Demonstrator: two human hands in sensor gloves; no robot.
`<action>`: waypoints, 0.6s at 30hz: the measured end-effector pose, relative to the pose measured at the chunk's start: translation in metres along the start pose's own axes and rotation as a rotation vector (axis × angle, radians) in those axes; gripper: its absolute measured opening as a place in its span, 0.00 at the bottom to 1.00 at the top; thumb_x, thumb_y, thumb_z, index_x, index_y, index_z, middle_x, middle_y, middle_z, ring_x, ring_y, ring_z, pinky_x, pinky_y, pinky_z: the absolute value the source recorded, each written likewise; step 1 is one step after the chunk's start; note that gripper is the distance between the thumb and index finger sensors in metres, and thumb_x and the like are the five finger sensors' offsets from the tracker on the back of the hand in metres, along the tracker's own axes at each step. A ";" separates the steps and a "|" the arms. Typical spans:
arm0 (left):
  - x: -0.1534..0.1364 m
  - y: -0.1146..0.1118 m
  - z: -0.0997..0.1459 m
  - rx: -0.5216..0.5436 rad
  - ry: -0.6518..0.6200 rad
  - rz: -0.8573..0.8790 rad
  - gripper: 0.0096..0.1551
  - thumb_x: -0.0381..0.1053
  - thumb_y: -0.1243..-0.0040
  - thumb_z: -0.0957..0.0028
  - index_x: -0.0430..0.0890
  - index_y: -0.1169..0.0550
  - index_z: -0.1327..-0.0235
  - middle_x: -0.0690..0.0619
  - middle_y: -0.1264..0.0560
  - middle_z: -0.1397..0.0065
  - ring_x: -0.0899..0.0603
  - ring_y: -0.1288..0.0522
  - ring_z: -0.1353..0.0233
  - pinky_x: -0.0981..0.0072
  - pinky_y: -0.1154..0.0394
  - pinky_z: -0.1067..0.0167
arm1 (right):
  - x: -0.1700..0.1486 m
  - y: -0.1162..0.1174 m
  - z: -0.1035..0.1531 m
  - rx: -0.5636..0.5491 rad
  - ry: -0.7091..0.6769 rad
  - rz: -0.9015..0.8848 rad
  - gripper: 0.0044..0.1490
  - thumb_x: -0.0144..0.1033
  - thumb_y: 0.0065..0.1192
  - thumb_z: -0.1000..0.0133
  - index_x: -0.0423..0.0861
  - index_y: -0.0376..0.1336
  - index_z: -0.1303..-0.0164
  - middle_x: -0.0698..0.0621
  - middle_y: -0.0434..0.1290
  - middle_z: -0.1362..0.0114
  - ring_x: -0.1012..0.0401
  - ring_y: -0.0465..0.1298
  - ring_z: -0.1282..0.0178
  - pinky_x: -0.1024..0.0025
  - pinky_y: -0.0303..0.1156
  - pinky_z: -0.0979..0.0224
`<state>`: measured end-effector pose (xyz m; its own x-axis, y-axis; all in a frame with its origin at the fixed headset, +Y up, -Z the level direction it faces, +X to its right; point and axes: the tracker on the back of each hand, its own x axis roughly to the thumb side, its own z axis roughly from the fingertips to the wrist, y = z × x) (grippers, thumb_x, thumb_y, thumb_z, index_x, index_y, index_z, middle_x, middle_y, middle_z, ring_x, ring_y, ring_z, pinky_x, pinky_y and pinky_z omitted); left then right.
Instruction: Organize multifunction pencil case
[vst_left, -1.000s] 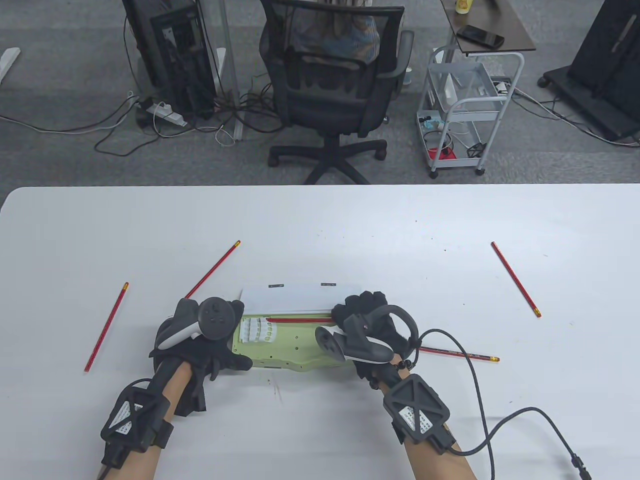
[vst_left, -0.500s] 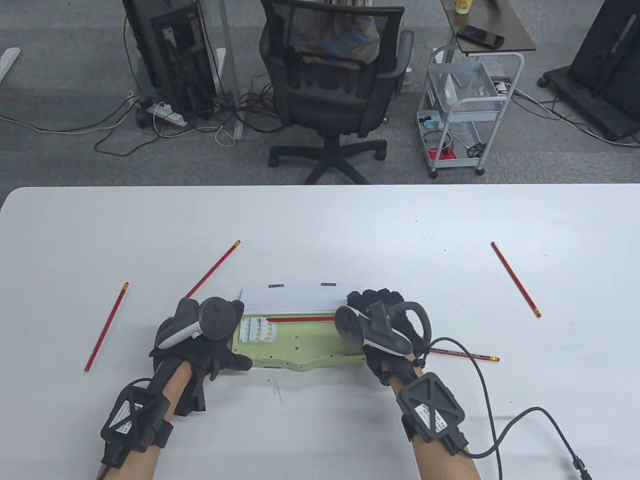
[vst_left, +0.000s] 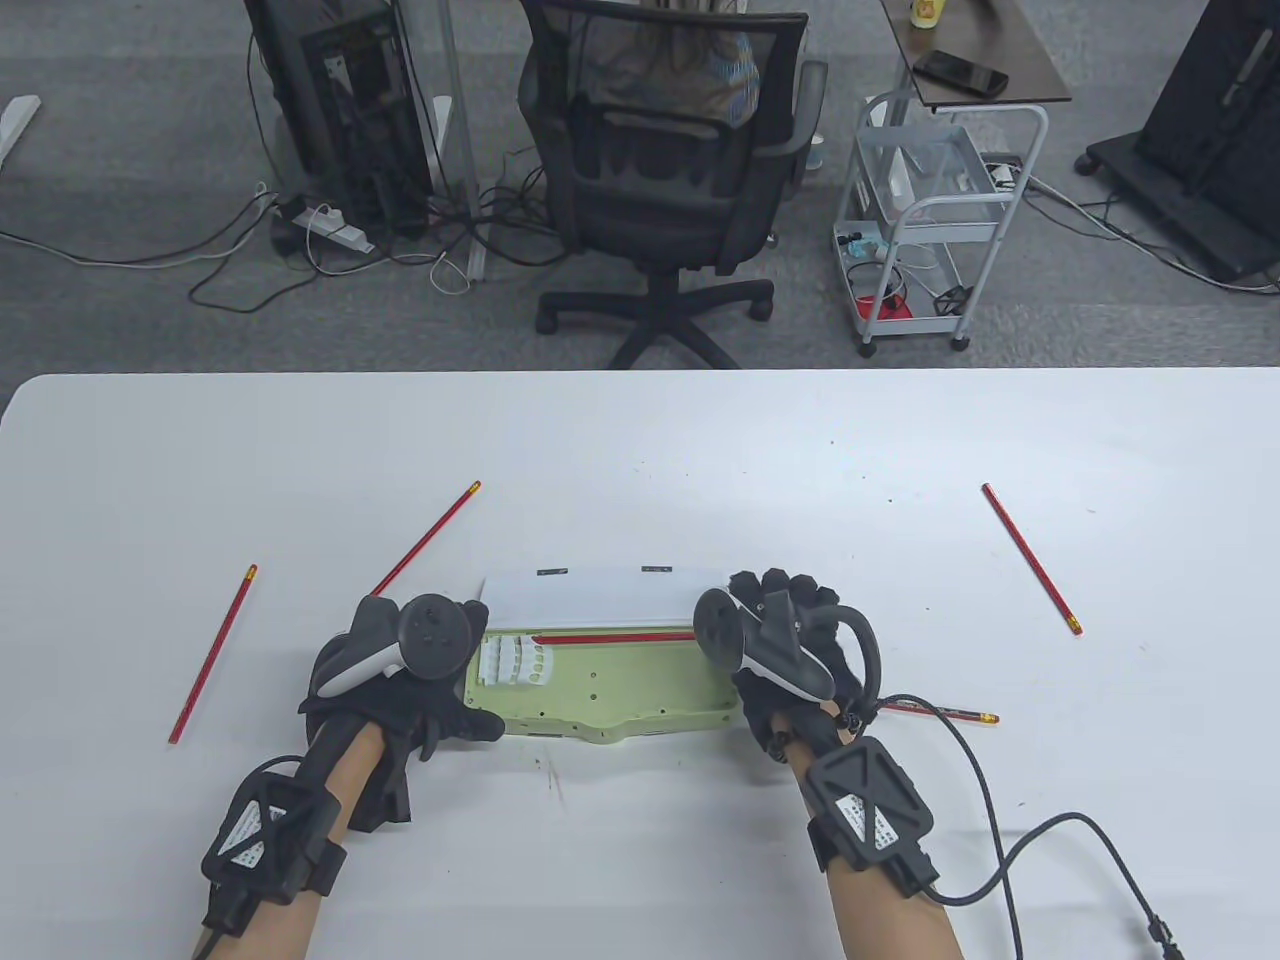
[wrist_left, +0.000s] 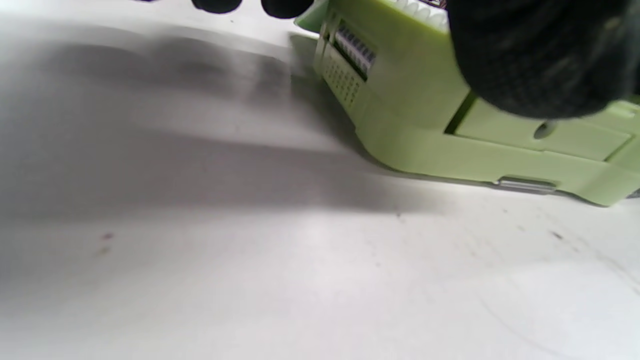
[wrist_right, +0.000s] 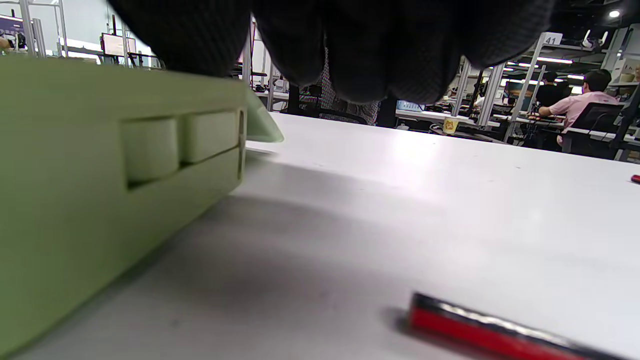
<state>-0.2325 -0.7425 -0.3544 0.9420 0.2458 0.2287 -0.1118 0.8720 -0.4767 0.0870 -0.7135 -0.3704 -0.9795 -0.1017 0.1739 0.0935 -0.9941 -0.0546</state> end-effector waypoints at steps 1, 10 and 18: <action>0.000 0.000 0.000 0.000 0.000 -0.001 0.73 0.70 0.34 0.69 0.46 0.56 0.18 0.40 0.52 0.11 0.26 0.50 0.15 0.22 0.47 0.28 | 0.002 0.000 -0.001 -0.004 -0.001 0.006 0.39 0.47 0.58 0.41 0.39 0.59 0.23 0.31 0.65 0.23 0.33 0.69 0.26 0.34 0.66 0.26; 0.000 0.000 0.000 -0.001 0.003 -0.006 0.73 0.69 0.33 0.69 0.46 0.56 0.18 0.40 0.52 0.11 0.26 0.50 0.15 0.22 0.47 0.28 | 0.014 0.000 -0.002 -0.024 -0.025 0.015 0.41 0.49 0.58 0.41 0.38 0.59 0.22 0.31 0.65 0.23 0.33 0.69 0.26 0.34 0.66 0.26; 0.001 0.000 0.000 0.000 0.003 -0.008 0.73 0.69 0.33 0.69 0.46 0.56 0.18 0.40 0.52 0.11 0.26 0.50 0.15 0.22 0.47 0.28 | 0.026 -0.001 0.000 -0.032 -0.061 0.029 0.42 0.50 0.58 0.41 0.38 0.59 0.22 0.31 0.65 0.23 0.33 0.69 0.26 0.34 0.66 0.26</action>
<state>-0.2319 -0.7424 -0.3542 0.9438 0.2378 0.2296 -0.1045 0.8736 -0.4753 0.0618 -0.7150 -0.3659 -0.9637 -0.1336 0.2312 0.1152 -0.9891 -0.0916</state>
